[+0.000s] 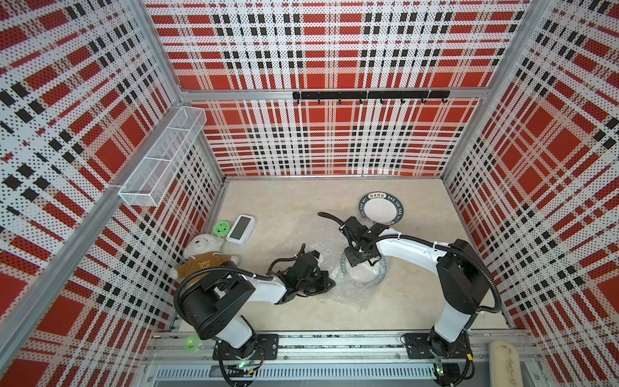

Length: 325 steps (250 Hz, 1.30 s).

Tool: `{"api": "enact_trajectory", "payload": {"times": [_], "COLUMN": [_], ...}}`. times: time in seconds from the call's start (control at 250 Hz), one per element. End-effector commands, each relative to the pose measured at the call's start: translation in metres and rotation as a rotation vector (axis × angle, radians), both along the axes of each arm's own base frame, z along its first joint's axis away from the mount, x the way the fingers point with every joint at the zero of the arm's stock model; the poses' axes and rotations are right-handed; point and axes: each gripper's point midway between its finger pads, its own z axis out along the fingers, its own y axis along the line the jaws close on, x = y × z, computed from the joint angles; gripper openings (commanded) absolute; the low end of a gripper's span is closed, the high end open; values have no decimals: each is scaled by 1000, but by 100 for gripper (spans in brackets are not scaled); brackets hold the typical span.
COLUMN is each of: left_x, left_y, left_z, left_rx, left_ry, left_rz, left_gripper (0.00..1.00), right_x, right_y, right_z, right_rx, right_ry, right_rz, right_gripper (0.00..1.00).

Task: Unpack dinner plates from bubble wrap
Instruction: Unwrap the bubble wrap.

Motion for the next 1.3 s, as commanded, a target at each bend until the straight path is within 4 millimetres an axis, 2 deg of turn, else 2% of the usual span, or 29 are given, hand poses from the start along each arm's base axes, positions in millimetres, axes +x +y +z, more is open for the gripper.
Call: {"api": "enact_trajectory", "payload": {"times": [0.0,0.2,0.372,0.476,0.664,0.936,1.297], "left_x": [-2,-2,-1,-1,-3,-2,-3], "left_y": [11,14,17,20,25,34,47], "left_z": [-7,-7,-7,-9,-16,-21,-27], "left_rx": [31,32,34,42,60,75,99], "left_ry": [15,15,16,22,34,45,63], "left_rz": [24,33,38,48,57,87,130], "left_gripper": [0,0,0,0,0,0,0], "right_x": [-2,-1,-1,-1,2,9,30], "right_y": [-6,-6,-9,-11,-13,-13,-48], "right_z": [-12,-21,-27,-26,-12,13,30], "right_rx": [-44,-55,-69,-78,-71,-35,-37], "right_ry": [9,18,19,10,-24,-76,-137], "right_rz": [-10,-17,-26,-31,-32,-36,-120], "right_gripper": [58,50,38,25,0,0,0]}}
